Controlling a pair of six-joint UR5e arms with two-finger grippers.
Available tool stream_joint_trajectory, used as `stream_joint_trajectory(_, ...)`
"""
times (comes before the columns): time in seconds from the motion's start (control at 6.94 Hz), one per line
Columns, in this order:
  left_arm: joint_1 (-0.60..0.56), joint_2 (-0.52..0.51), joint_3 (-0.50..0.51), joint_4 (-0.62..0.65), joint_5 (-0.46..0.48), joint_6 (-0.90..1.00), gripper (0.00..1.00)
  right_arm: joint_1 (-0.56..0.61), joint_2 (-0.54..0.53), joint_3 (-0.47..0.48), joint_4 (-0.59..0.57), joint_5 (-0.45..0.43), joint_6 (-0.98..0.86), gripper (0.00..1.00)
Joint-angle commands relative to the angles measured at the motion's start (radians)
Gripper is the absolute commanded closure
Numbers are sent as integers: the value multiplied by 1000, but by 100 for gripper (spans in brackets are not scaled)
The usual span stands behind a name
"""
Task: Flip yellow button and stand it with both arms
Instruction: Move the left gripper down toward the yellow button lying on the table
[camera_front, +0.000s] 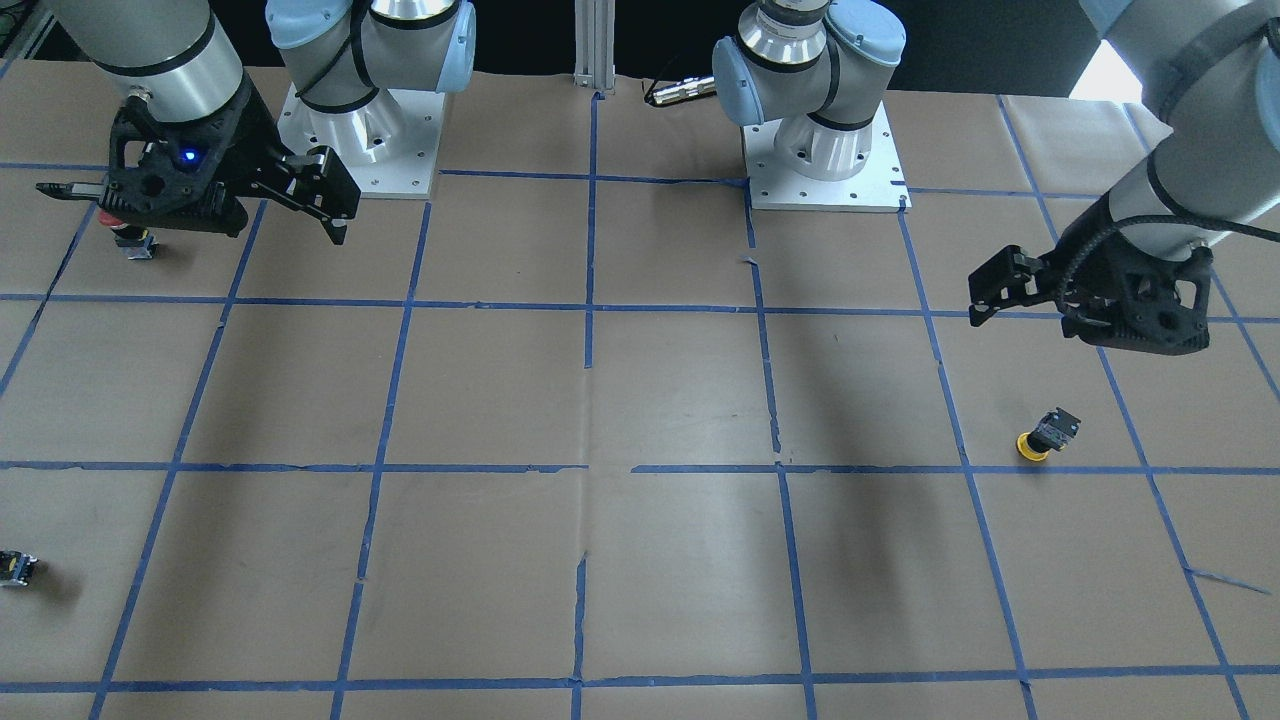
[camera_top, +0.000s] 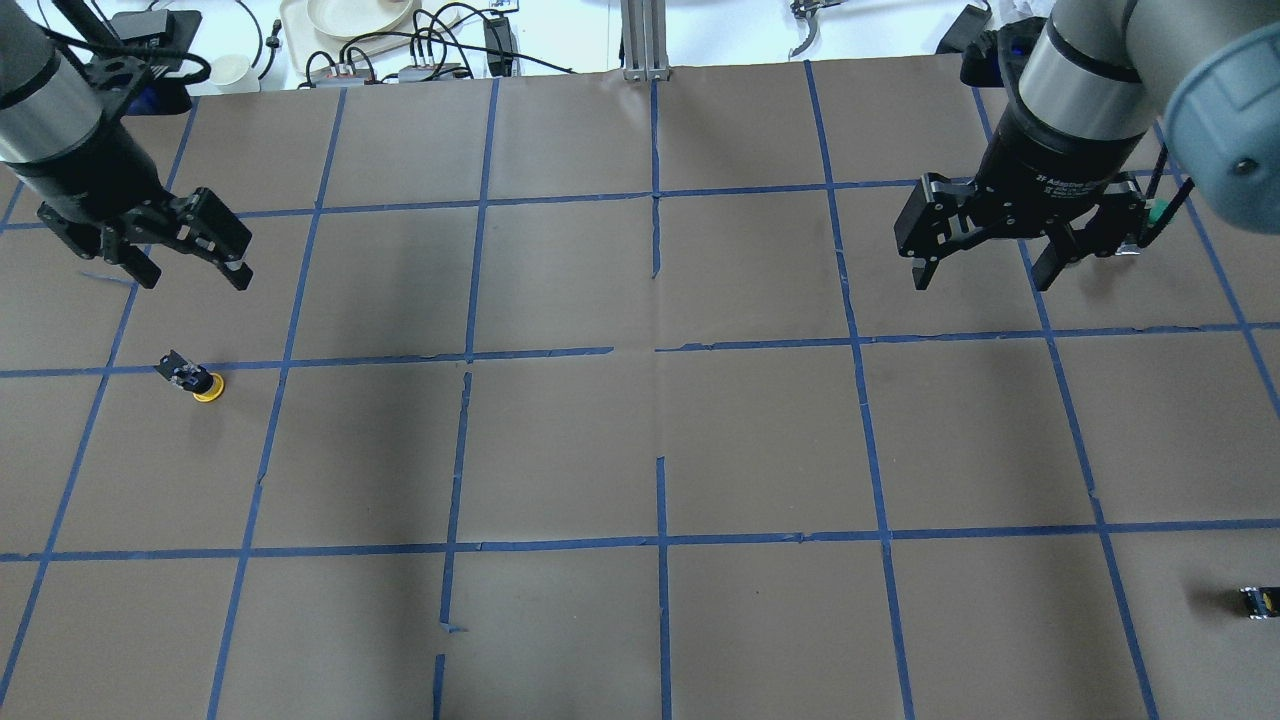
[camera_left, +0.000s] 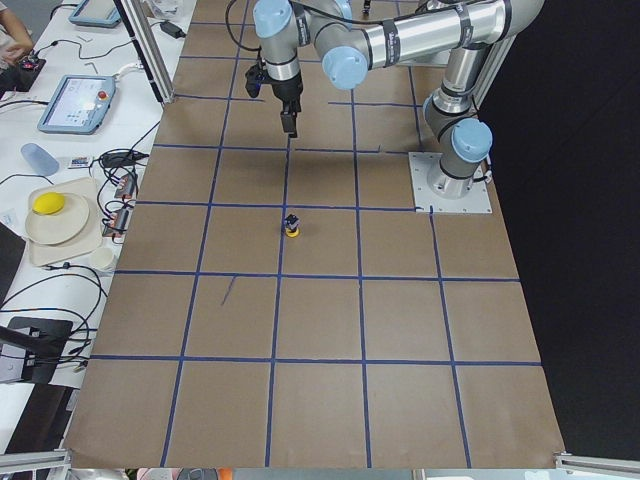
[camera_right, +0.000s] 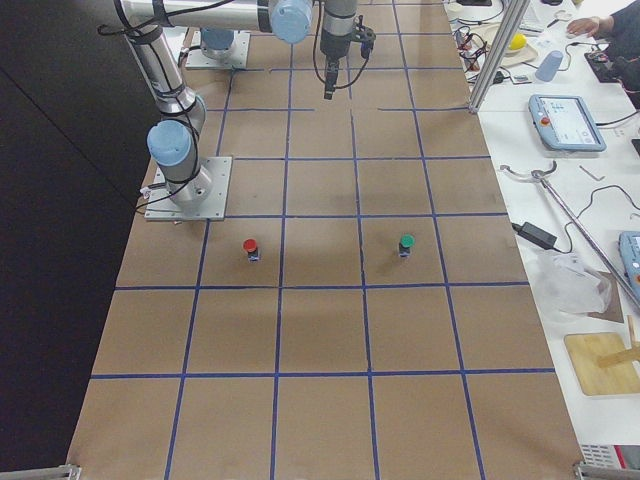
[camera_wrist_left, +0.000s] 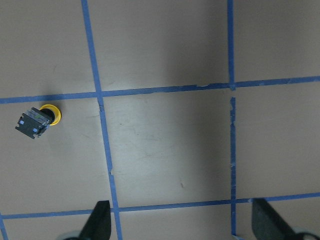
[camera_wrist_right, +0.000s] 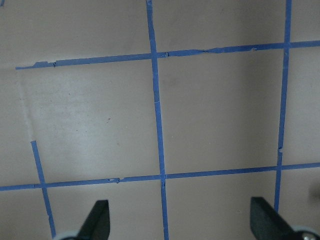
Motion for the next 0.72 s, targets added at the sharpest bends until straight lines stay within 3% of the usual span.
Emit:
stream_joint_trajectory(0.0,113,-32,-91,178,0,209,1,-3,1,-1,-3,-2,-2,0)
stream_joint_trajectory(0.58,228,-201,-159,418,-9,501,2,5,-8,2,-2,11,-3,0)
